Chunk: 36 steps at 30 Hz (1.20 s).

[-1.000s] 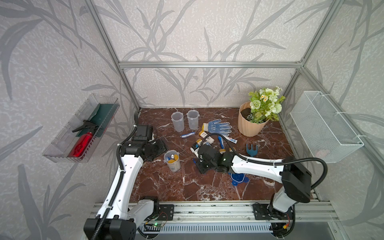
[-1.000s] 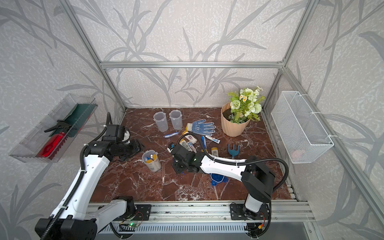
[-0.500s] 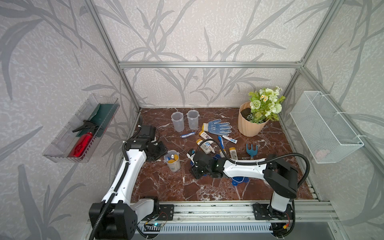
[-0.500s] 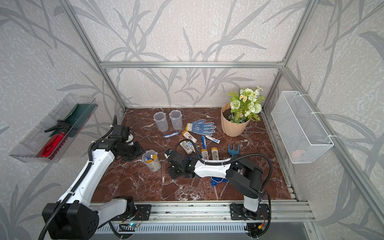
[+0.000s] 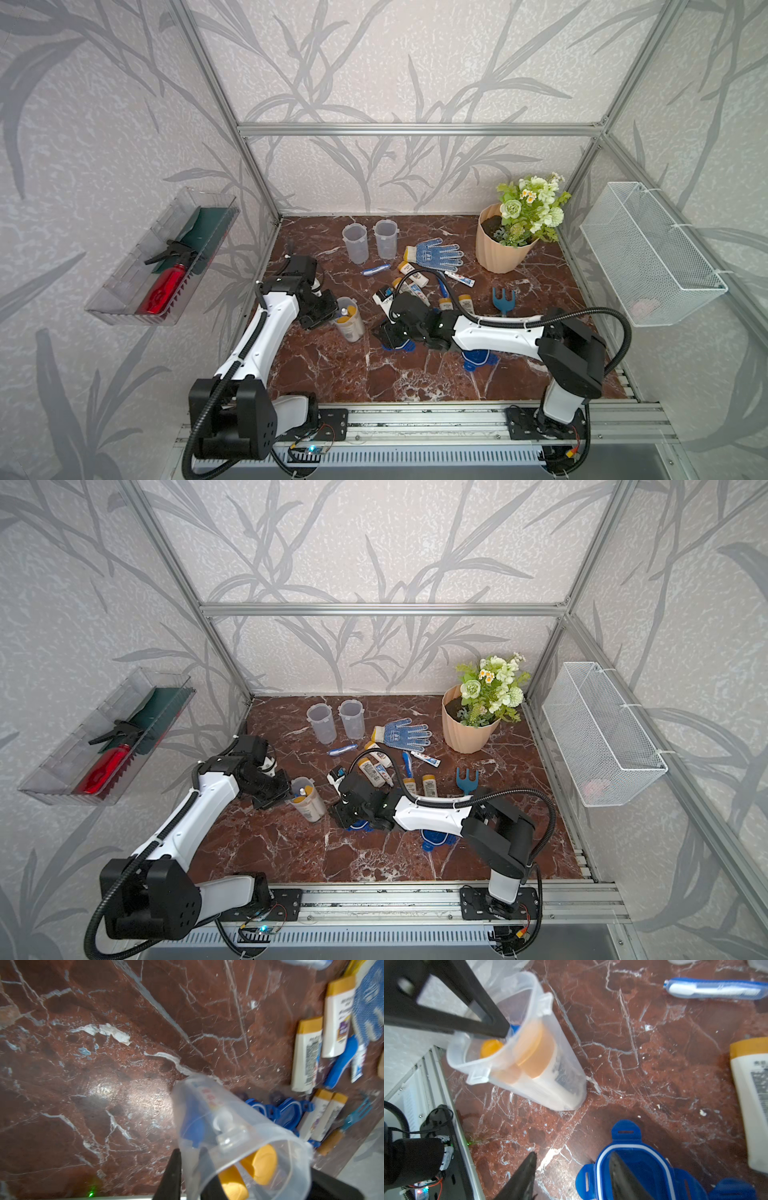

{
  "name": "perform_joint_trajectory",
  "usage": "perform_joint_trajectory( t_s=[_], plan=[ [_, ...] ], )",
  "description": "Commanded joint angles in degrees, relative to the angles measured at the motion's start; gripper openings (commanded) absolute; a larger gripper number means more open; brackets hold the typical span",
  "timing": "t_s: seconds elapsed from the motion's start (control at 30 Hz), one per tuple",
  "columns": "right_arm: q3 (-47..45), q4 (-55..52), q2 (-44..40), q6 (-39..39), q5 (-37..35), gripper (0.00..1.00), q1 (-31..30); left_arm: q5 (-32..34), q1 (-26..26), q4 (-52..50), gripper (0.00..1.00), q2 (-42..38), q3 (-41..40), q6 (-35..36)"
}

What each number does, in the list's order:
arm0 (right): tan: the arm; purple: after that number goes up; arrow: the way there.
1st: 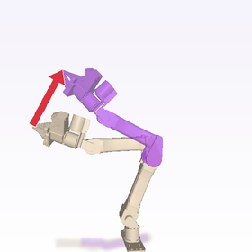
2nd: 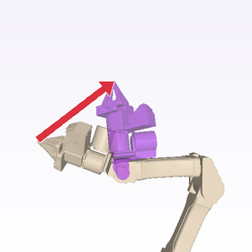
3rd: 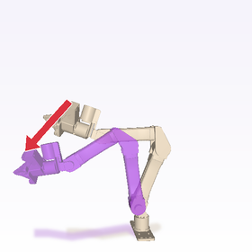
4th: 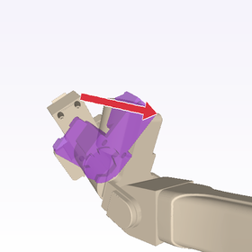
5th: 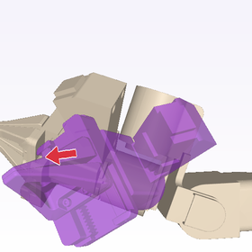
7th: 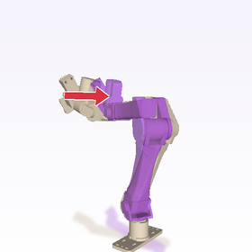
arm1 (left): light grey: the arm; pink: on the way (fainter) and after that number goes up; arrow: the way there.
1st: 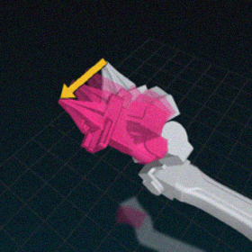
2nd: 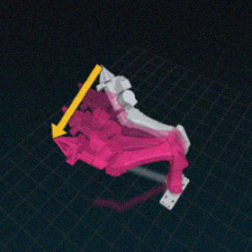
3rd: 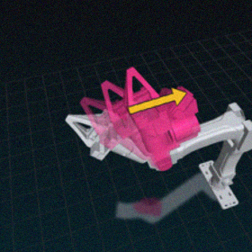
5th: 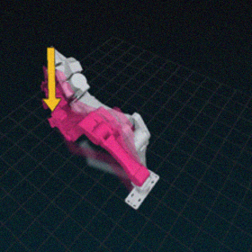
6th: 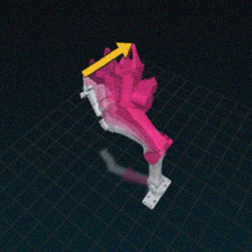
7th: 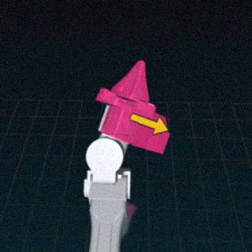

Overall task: Take out toiletry kits
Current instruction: 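Pick up the container from the center of the board, then pour the toiletry kits out of the container.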

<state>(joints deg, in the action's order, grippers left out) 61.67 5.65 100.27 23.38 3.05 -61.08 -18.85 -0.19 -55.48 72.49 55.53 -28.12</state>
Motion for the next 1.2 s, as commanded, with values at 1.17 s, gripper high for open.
perform_joint_trajectory(
  t_s=[1.17],
  plan=[
    [-6.31,30.20,-4.31,-54.31,-14.19,0.99,-0.31,-35.17,-0.51,3.14,0.00,-6.82,4.42,0.61]
  ],
)
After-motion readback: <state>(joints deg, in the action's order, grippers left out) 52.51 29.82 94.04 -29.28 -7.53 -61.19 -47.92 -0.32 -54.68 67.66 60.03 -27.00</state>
